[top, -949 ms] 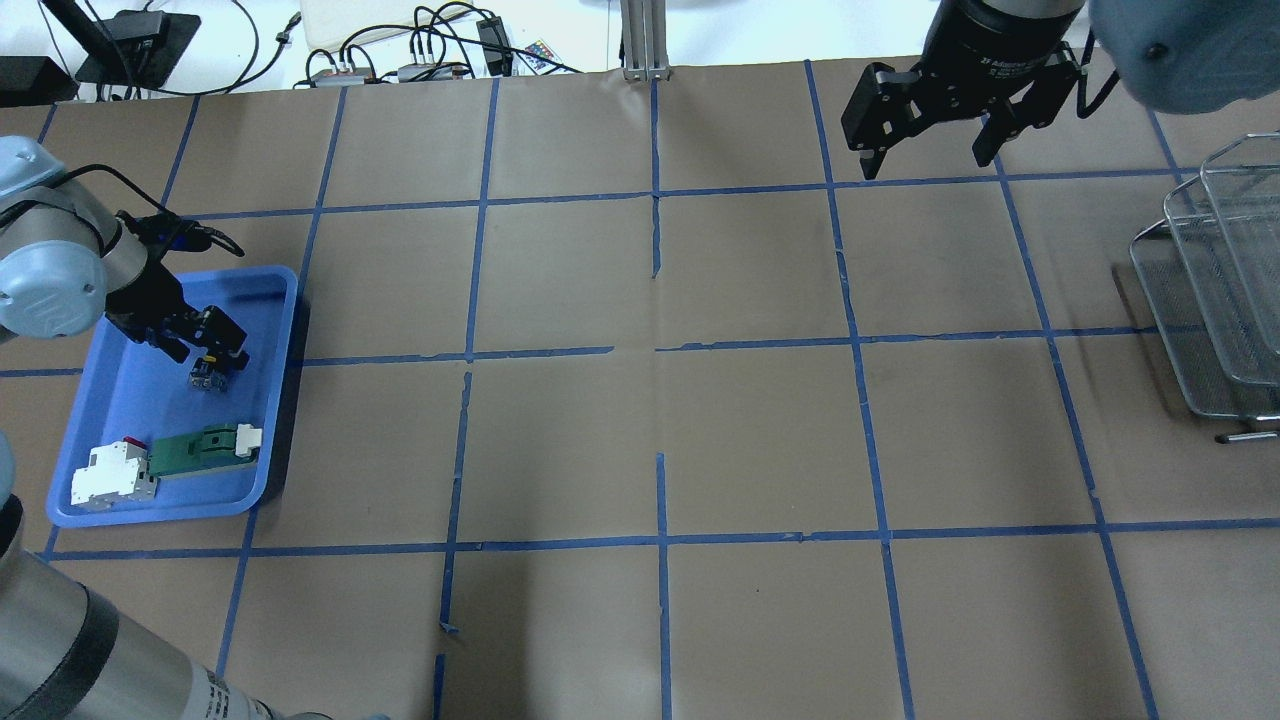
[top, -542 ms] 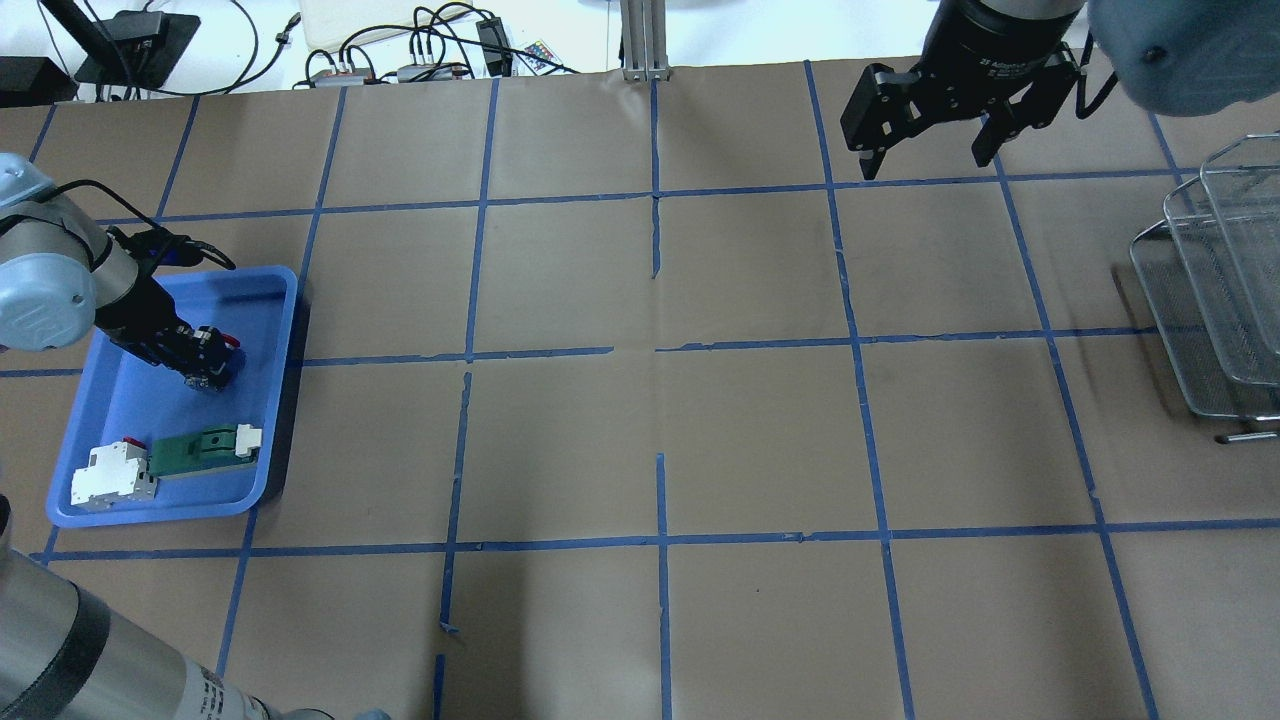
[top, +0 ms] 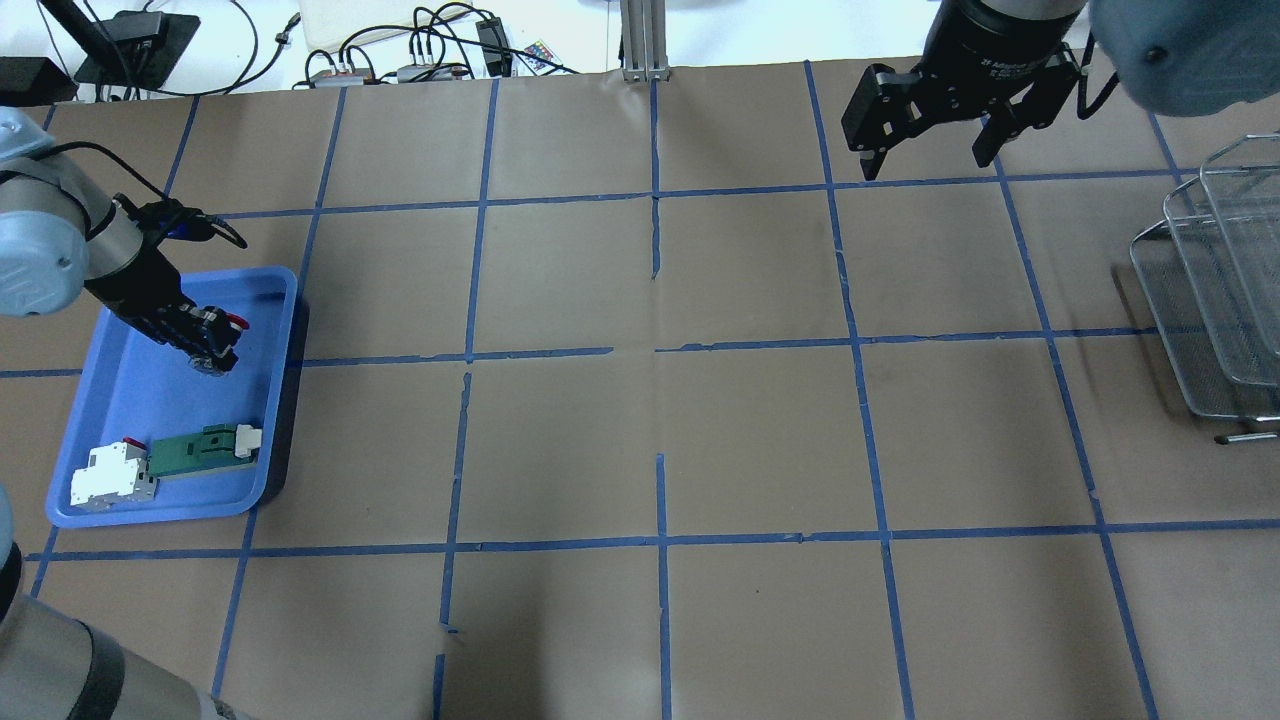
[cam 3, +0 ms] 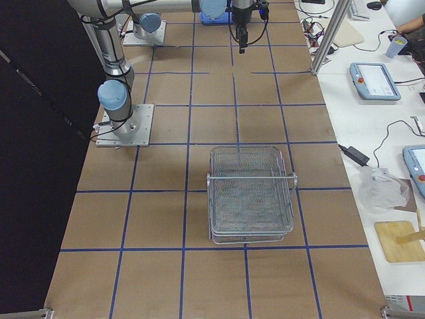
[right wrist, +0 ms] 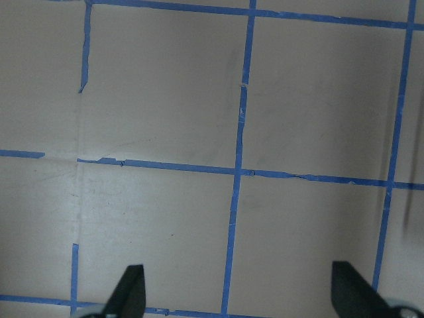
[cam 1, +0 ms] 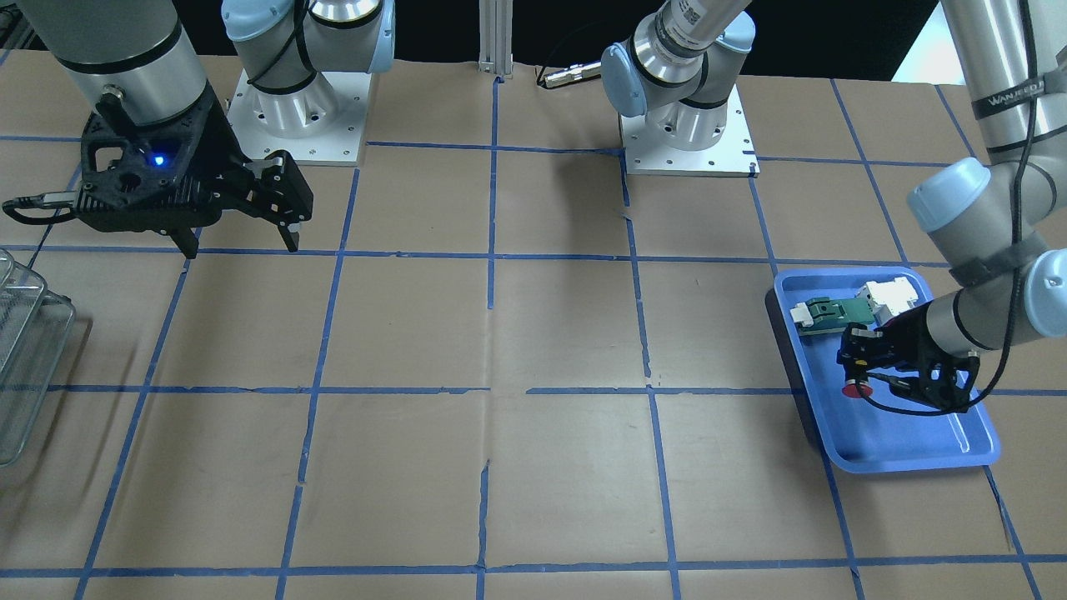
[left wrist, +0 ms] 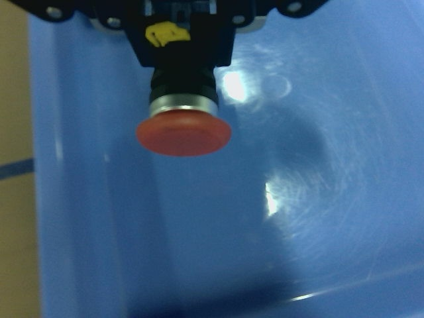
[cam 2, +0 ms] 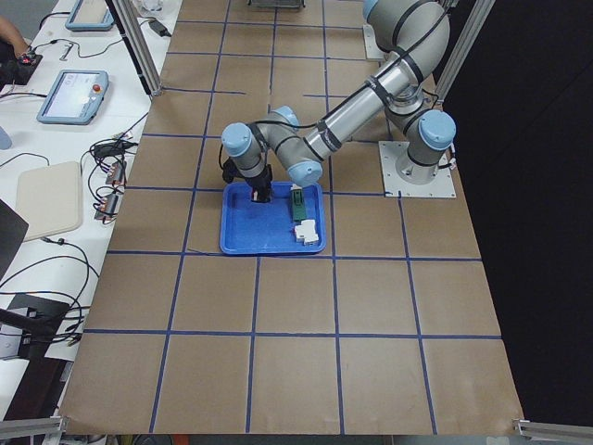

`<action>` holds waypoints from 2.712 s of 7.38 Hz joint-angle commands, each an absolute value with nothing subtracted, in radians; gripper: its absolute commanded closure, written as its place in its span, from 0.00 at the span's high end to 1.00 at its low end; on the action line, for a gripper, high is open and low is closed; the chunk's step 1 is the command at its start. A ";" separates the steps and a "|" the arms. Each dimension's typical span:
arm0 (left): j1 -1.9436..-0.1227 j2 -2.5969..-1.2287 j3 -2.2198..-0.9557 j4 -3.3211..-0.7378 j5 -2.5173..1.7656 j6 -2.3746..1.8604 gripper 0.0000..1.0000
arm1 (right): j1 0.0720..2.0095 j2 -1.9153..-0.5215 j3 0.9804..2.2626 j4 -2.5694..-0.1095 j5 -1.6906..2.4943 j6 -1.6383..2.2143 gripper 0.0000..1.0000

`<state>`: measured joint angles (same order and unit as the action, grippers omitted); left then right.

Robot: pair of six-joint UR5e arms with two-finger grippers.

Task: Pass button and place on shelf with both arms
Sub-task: 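Lift the red button and carry it toward the right gripper, then close the right gripper on the red button while the left gripper holds it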

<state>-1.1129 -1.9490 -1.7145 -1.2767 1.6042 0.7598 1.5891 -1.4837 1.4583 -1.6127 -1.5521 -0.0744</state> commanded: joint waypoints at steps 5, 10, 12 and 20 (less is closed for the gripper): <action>-1.636 -1.844 -1.562 -1.376 1.540 0.796 0.00 | 1.429 -1.480 1.457 -1.651 -1.272 -0.549 1.00; -1.765 -1.858 -1.529 -1.297 1.417 0.801 0.00 | 1.282 -1.514 1.457 -1.499 -0.993 -1.150 1.00; -1.799 -1.856 -1.523 -1.269 1.326 0.917 0.00 | 1.288 -1.506 1.459 -1.379 -0.888 -1.405 1.00; -2.023 -1.873 -1.355 -1.216 1.230 1.029 0.00 | 1.287 -1.502 1.543 -1.373 -0.884 -1.861 1.00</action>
